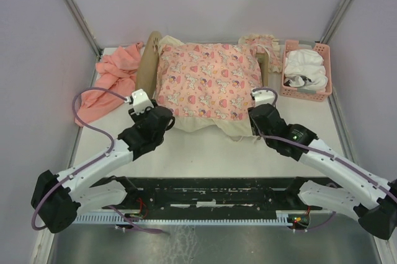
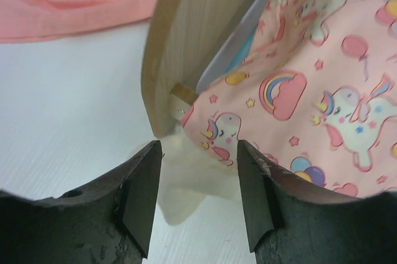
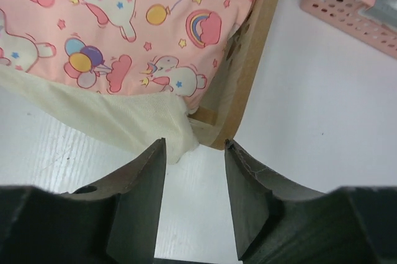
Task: Set up the pet bed
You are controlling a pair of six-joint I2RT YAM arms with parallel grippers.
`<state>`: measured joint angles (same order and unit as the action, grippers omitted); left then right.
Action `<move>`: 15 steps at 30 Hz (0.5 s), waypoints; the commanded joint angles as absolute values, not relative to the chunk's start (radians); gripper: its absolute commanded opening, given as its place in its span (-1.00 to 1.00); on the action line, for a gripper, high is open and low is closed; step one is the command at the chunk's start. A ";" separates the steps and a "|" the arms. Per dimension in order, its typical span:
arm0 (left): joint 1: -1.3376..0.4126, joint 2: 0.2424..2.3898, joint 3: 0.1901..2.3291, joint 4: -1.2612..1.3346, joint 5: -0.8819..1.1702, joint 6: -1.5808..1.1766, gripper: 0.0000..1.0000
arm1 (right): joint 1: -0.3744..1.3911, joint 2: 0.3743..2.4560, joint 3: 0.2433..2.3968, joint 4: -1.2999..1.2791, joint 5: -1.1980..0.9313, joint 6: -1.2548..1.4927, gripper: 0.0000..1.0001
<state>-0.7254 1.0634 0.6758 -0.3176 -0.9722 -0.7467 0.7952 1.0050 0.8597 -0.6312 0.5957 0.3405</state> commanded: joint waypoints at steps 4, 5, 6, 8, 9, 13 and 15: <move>-0.727 0.916 0.759 -0.340 -1.025 -0.724 0.20 | 0.788 0.960 0.959 -0.620 0.689 0.222 0.34; -0.727 0.904 0.746 -0.276 -0.993 -0.677 0.20 | 0.782 0.975 0.970 -0.613 0.721 0.208 0.38; -0.727 0.893 0.734 -0.236 -0.961 -0.633 0.21 | 0.773 0.994 0.980 -0.603 0.737 0.194 0.42; -0.728 0.886 0.718 -0.183 -0.916 -0.580 0.21 | 0.725 1.037 1.007 -0.579 0.720 0.180 0.45; -0.728 0.884 0.714 -0.161 -0.892 -0.554 0.22 | 0.699 1.054 1.019 -0.565 0.696 0.180 0.46; -0.724 0.912 0.725 -0.106 -0.817 -0.490 0.26 | 0.584 1.139 1.068 -0.506 0.570 0.194 0.43; -0.706 0.944 0.764 -0.129 -0.776 -0.478 0.29 | 0.531 1.196 1.089 -0.506 0.531 0.211 0.40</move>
